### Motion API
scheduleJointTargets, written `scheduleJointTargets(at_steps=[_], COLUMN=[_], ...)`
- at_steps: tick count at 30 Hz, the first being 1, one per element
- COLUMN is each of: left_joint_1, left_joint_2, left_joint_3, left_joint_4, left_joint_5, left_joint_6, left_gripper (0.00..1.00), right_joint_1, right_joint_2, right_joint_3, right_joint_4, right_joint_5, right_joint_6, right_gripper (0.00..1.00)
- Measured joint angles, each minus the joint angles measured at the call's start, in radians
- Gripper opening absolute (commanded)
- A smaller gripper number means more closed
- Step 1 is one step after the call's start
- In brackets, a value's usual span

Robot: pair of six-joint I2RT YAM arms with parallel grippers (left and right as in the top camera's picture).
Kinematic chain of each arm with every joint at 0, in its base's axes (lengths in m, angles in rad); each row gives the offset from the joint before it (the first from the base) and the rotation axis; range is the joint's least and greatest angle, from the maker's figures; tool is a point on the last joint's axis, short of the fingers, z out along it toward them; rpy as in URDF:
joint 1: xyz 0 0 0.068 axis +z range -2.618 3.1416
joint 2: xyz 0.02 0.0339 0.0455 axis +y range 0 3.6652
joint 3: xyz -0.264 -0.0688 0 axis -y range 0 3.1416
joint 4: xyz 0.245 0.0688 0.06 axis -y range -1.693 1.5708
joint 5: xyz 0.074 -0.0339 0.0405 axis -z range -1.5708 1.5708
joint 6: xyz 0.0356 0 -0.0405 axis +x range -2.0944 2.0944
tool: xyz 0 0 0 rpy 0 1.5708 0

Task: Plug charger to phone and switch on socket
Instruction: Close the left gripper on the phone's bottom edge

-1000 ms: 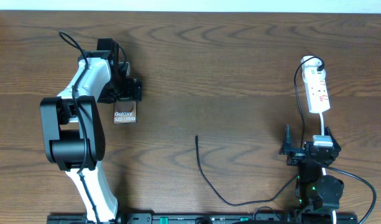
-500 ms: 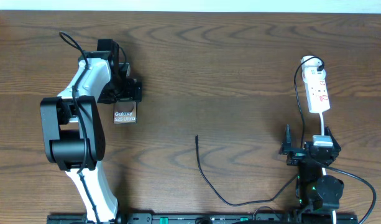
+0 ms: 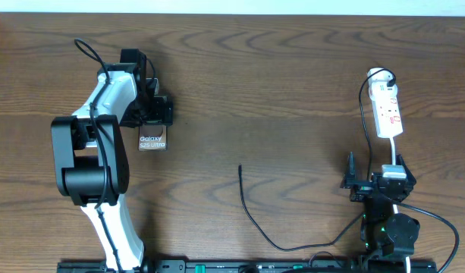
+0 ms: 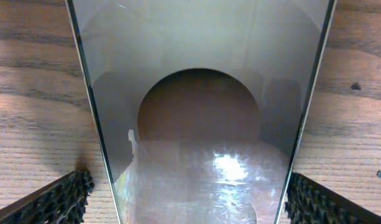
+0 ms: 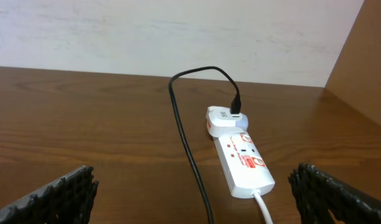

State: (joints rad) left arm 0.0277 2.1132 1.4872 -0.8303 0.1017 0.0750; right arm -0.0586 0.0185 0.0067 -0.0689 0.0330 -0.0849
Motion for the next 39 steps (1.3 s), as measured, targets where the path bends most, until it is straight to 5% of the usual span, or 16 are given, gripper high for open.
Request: scheduleJointTargets(at_steps=[39], left_joint_1=[-0.012], left_joint_2=[0.005], left_joint_3=[0.0], left_joint_4=[0.03], left_joint_5=[-0.04], left_joint_6=[0.001], left_gripper=[0.98], right_joint_1=[0.0], right_joint_2=[0.0], right_joint_3=[0.0], right_joint_4=[0.0], right_joint_5=[0.0], right_joint_6=[0.0], right_gripper=[0.99])
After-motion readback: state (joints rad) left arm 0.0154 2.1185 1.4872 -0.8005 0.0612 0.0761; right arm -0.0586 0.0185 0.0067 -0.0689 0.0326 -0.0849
